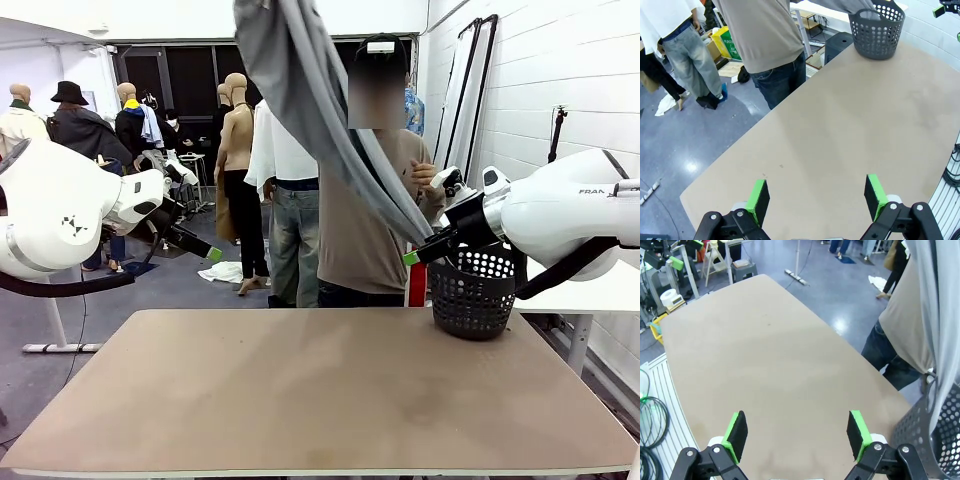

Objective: Fold the training pants.
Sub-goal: Grab both ends of the Training pants handed by a person.

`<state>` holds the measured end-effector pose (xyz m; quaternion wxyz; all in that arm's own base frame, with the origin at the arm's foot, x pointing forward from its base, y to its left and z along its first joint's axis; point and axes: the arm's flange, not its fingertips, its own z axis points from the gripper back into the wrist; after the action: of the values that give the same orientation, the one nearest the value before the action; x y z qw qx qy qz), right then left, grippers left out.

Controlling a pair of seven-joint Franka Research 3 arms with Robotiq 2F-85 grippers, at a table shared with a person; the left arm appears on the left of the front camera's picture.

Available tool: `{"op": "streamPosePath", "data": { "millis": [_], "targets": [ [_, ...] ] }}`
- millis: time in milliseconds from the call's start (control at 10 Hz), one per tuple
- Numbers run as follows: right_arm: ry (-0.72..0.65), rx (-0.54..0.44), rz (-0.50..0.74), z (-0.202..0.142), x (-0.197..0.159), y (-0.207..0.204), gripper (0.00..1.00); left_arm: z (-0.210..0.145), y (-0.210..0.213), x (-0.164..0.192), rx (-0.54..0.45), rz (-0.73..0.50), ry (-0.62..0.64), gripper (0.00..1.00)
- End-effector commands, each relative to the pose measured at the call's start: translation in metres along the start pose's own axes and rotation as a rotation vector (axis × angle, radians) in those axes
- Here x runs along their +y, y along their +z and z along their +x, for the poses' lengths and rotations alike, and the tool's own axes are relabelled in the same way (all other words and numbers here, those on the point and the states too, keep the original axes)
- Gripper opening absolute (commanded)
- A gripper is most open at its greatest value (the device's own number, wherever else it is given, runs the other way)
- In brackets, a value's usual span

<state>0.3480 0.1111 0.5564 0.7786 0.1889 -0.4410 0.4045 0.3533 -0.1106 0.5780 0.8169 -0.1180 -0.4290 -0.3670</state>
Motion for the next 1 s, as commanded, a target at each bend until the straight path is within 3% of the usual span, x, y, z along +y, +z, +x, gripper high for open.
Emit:
{"op": "streamPosePath", "data": {
  "millis": [0,900],
  "targets": [
    [0.0,0.001,-0.001,-0.0001,-0.0001,0.0,1.0,-0.0011,0.0006,0.0013,0.001,-0.004,-0.01,1.0],
    [0.0,0.001,-0.001,-0.0001,-0.0001,0.0,1.0,-0.0011,0.0006,0.0013,0.001,-0.004,-0.01,1.0]
  ]
}}
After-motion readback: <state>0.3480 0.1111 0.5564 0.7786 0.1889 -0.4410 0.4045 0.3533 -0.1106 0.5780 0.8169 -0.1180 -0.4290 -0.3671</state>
